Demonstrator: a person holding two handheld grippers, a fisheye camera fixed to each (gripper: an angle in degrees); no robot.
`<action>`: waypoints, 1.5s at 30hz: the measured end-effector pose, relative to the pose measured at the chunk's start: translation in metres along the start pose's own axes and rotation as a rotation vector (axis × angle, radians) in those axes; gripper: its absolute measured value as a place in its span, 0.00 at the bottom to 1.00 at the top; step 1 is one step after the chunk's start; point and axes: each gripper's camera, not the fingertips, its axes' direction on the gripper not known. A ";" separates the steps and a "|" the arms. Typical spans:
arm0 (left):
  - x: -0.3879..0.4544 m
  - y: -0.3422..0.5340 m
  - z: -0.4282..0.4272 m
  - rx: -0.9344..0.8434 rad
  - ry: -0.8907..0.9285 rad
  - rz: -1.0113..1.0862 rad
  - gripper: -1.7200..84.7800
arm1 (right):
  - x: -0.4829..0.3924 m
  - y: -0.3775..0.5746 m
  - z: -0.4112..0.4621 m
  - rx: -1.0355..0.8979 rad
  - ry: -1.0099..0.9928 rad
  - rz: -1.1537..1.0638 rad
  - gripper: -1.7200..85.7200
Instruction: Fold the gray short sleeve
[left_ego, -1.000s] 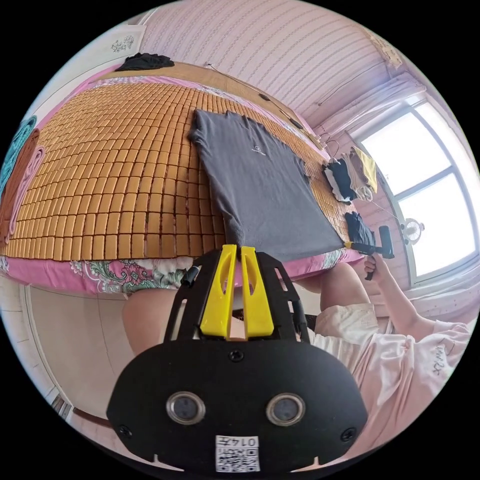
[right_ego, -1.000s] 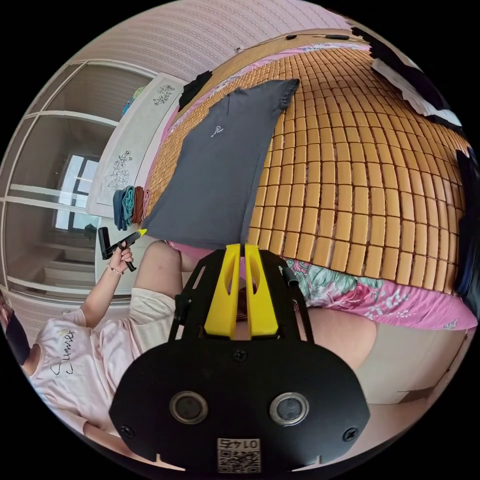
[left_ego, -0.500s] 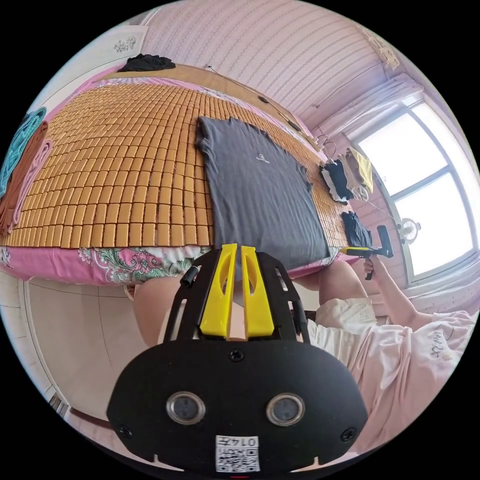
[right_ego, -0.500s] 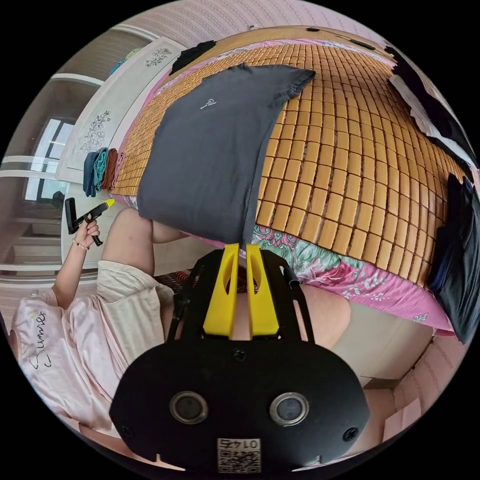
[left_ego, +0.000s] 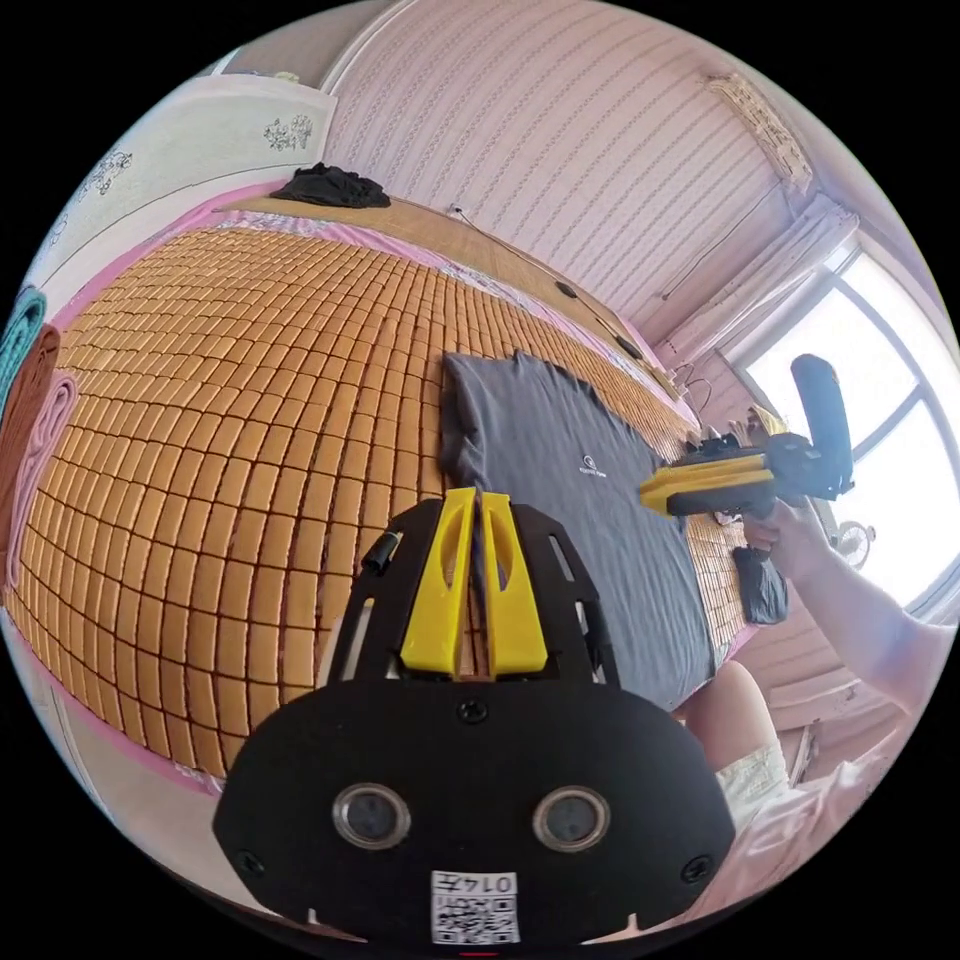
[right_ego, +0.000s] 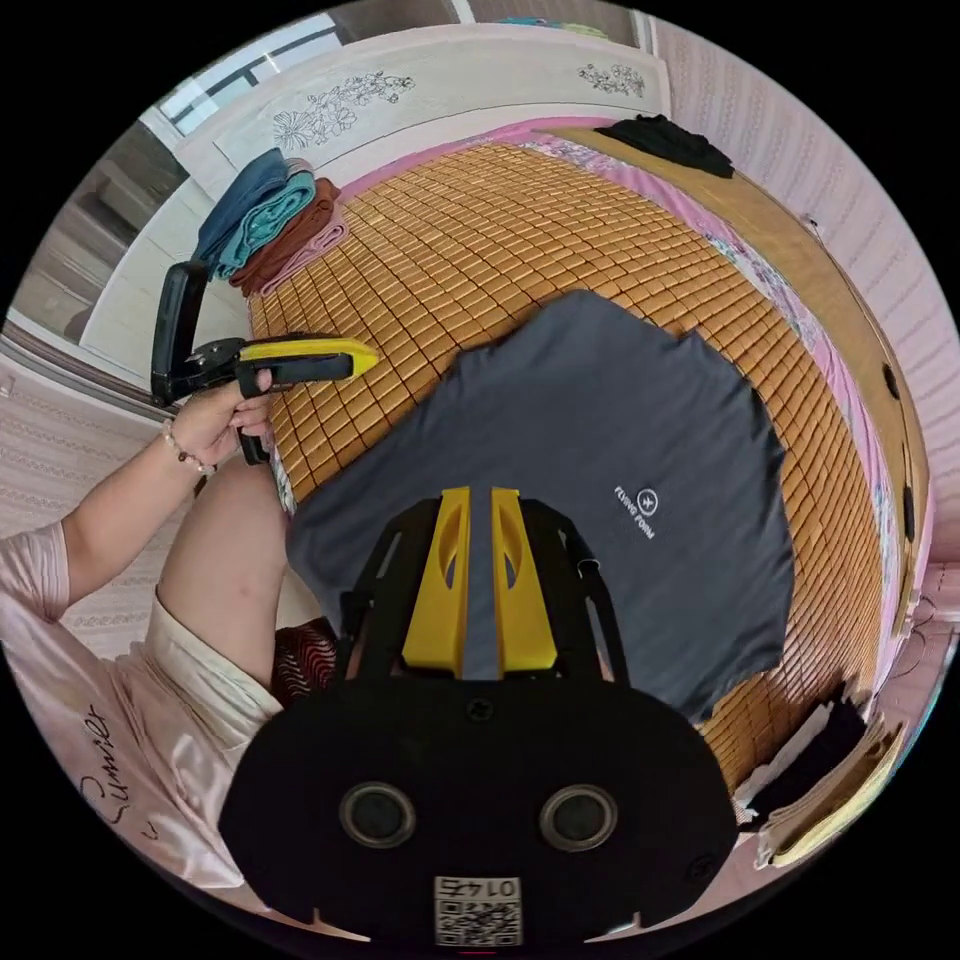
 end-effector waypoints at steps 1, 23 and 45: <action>-0.007 -0.007 0.010 0.003 -0.002 -0.016 0.05 | -0.001 -0.020 0.004 -0.001 0.010 -0.011 0.07; -0.046 -0.027 0.054 -0.036 0.070 0.003 0.01 | 0.009 -0.259 0.048 0.027 -0.014 0.078 0.01; -0.038 -0.004 0.023 0.095 -0.031 0.023 0.01 | 0.002 -0.261 0.034 0.208 -0.140 -0.012 0.01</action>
